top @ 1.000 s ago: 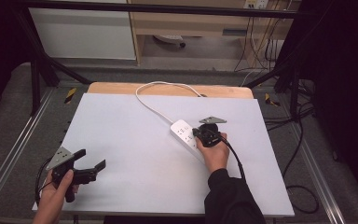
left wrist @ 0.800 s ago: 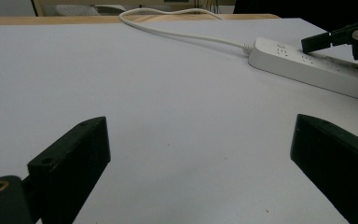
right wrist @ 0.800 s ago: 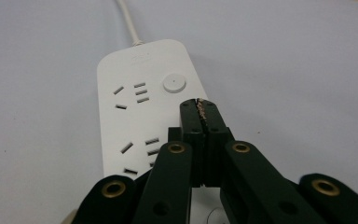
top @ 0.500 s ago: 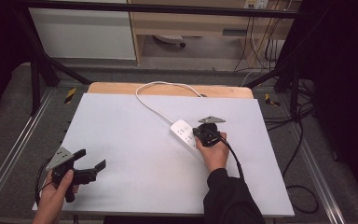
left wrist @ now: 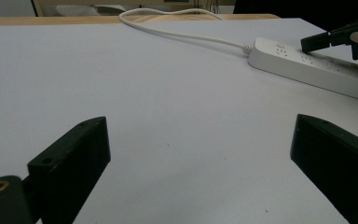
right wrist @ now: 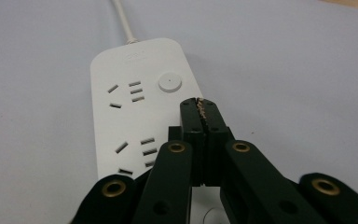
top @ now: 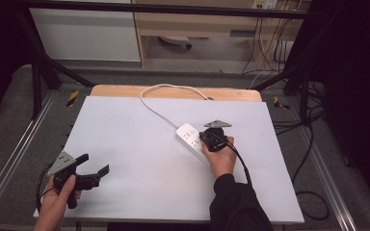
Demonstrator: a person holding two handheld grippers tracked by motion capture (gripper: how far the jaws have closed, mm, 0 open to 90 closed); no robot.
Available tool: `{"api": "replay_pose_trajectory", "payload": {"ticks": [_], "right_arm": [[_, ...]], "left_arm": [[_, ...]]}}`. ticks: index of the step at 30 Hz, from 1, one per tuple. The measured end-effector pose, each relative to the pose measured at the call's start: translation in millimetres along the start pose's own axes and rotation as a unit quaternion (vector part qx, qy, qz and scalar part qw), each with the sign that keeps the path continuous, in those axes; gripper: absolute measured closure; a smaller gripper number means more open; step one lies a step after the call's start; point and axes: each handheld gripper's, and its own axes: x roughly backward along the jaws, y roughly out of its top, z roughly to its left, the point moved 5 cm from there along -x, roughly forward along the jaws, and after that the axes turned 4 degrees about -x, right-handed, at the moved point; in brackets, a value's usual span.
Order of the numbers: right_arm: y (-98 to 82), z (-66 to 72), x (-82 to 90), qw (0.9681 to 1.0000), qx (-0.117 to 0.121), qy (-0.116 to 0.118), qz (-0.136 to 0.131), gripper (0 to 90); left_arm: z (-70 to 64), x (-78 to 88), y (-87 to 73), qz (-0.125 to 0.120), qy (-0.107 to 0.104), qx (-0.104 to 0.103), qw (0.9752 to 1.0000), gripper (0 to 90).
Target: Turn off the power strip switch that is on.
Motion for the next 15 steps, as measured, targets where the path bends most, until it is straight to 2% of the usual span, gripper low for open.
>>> {"api": "replay_pose_trajectory", "payload": {"ticks": [7, 15], "right_arm": [[0.0, 0.6, 0.0, 1.0000, 0.005, -0.003, 0.001, 90.0], [0.0, 0.1, -0.1, 1.0000, 0.001, 0.000, 0.001, 90.0]], "left_arm": [[-0.1, 0.0, 0.0, 0.000, 0.000, 0.000, 1.0000, 4.4], [-0.2, 0.0, 0.1, 0.000, 0.000, 0.000, 1.0000, 4.5]]}}
